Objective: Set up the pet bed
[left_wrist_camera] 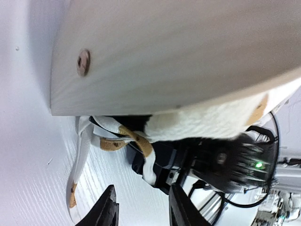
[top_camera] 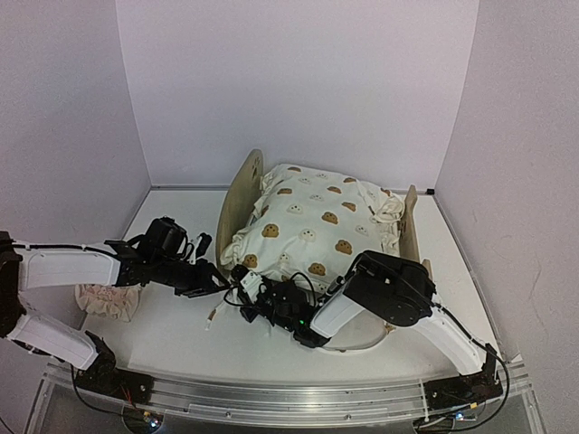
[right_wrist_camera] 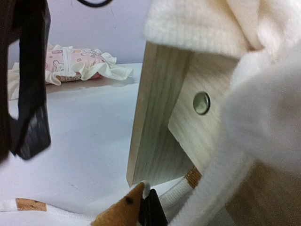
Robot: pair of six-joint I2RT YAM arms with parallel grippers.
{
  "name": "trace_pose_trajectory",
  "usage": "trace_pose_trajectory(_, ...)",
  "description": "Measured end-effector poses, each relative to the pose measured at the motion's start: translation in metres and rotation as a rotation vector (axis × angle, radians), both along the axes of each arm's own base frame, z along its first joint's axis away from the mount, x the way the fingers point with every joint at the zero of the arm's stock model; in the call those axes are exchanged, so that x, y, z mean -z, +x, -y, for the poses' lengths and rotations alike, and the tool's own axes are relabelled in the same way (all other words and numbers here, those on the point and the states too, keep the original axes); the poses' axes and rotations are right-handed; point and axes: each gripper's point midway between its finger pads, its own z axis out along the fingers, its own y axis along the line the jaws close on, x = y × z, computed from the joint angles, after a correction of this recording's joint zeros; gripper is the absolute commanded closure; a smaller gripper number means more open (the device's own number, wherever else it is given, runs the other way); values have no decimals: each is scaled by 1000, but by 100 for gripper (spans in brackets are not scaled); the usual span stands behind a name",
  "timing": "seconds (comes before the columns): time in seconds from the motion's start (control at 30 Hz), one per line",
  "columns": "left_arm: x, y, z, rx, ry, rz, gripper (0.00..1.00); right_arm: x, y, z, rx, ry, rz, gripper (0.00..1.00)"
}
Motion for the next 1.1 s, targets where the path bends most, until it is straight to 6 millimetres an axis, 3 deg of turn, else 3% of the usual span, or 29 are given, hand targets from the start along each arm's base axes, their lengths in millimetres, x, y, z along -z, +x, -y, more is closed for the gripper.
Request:
trace_pose_trajectory(0.27,-9,7,-17,-62,73,63,41,6,2,8,31,0,-26,100)
trace_pose_trajectory(0.47,1,10,-39,-117,184,82,42,7,0,15,56,-11,-31,100)
trace_pose_trajectory(0.63,14,4,-47,-112,221,69,45,3,-5,16,66,-14,-25,100)
trace_pose_trajectory(1.1,62,-24,-35,23,332,-13,48,2,-14,12,77,-28,-5,100)
